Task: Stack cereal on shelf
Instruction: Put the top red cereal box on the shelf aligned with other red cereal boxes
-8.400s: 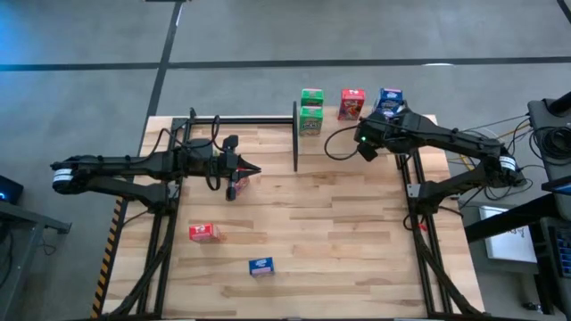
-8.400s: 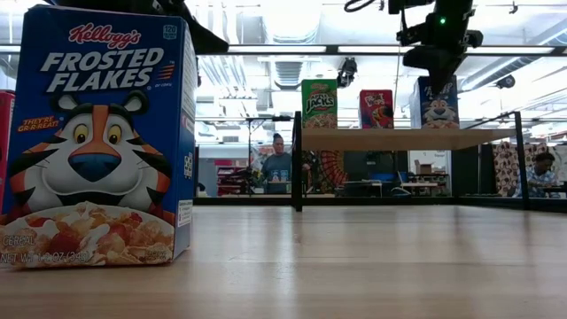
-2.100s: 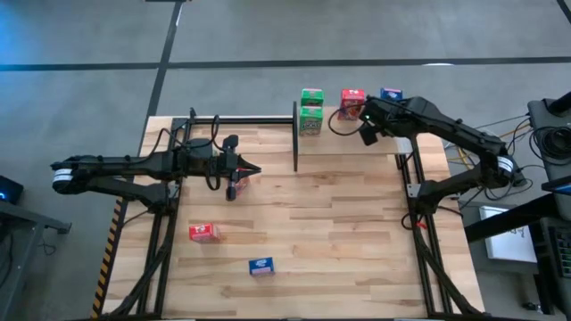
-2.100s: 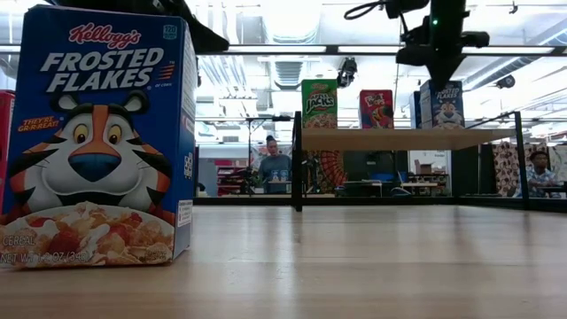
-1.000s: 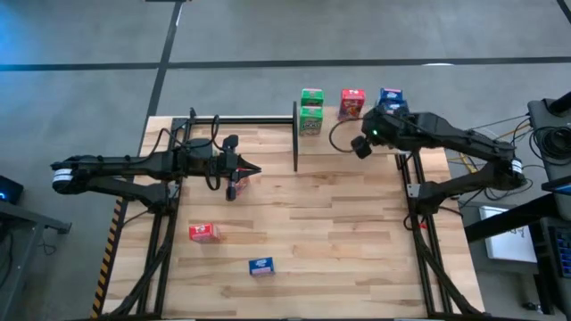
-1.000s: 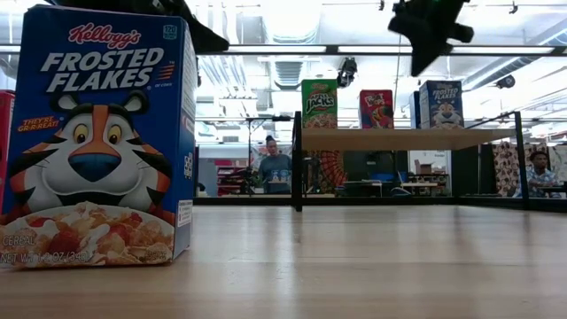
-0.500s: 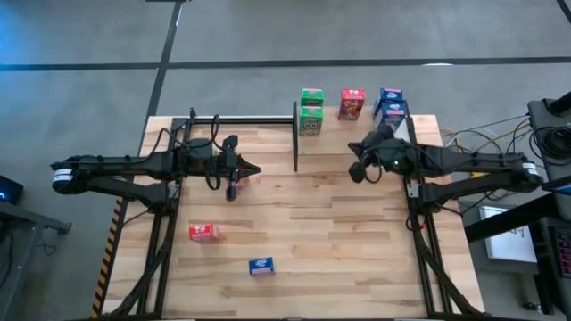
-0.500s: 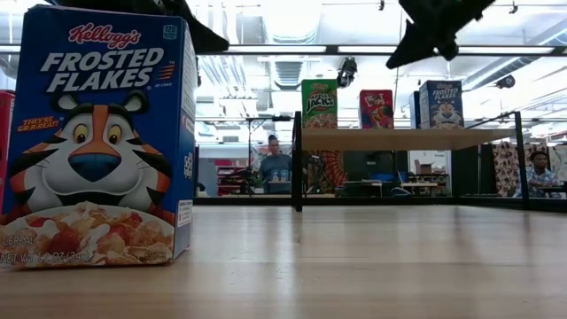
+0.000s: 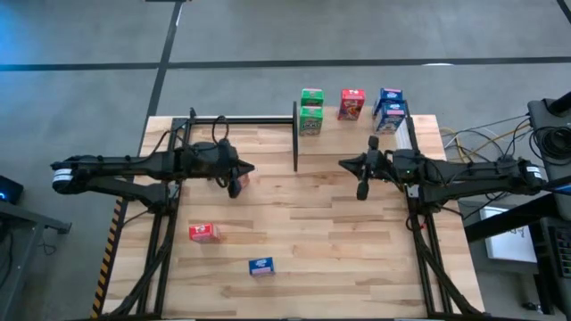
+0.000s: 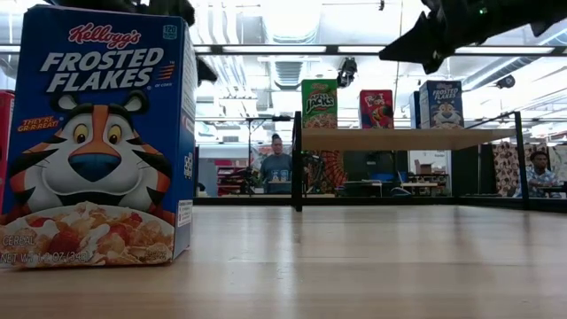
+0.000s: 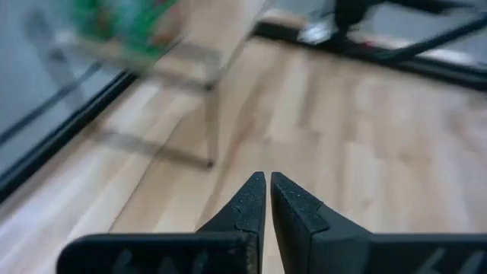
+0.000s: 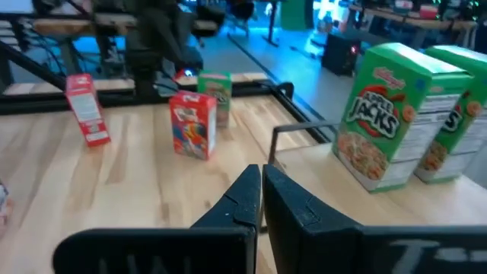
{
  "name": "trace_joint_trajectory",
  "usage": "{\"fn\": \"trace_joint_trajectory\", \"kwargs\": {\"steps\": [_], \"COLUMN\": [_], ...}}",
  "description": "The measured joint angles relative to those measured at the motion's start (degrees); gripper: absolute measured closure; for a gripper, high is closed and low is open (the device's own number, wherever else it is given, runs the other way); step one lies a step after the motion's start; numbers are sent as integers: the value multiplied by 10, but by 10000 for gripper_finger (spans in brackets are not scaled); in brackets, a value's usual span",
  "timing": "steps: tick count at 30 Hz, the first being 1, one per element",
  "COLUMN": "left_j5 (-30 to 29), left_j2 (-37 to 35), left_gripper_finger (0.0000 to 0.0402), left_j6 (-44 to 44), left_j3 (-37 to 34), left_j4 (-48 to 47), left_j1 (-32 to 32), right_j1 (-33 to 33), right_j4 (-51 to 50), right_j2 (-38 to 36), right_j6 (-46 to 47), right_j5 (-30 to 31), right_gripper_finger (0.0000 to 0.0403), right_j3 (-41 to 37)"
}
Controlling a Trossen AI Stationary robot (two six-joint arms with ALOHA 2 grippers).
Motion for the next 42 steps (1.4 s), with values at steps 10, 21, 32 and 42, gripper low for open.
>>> {"fn": "trace_joint_trajectory", "kwargs": {"steps": [10, 21, 32, 42], "left_j5": [-28, -21, -44, -57], "left_j2": [20, 74, 149, 190], "left_gripper_finger": [400, 346, 192, 141], "left_j6": [-120, -218, -201, -198], "left_j3": [114, 133, 170, 201], "left_j4": [-267, -338, -390, -486], "left_j1": [0, 9, 36, 35], "right_j1": [2, 14, 14, 14], "right_j4": [30, -1, -13, -14], "right_j2": [-12, -46, -51, -50], "right_j6": [-30, -31, -36, -35], "right_j5": [-13, -15, -15, -15], "right_gripper_finger": [394, 394, 394, 394], "right_j3": [-29, -29, -29, -29]}}
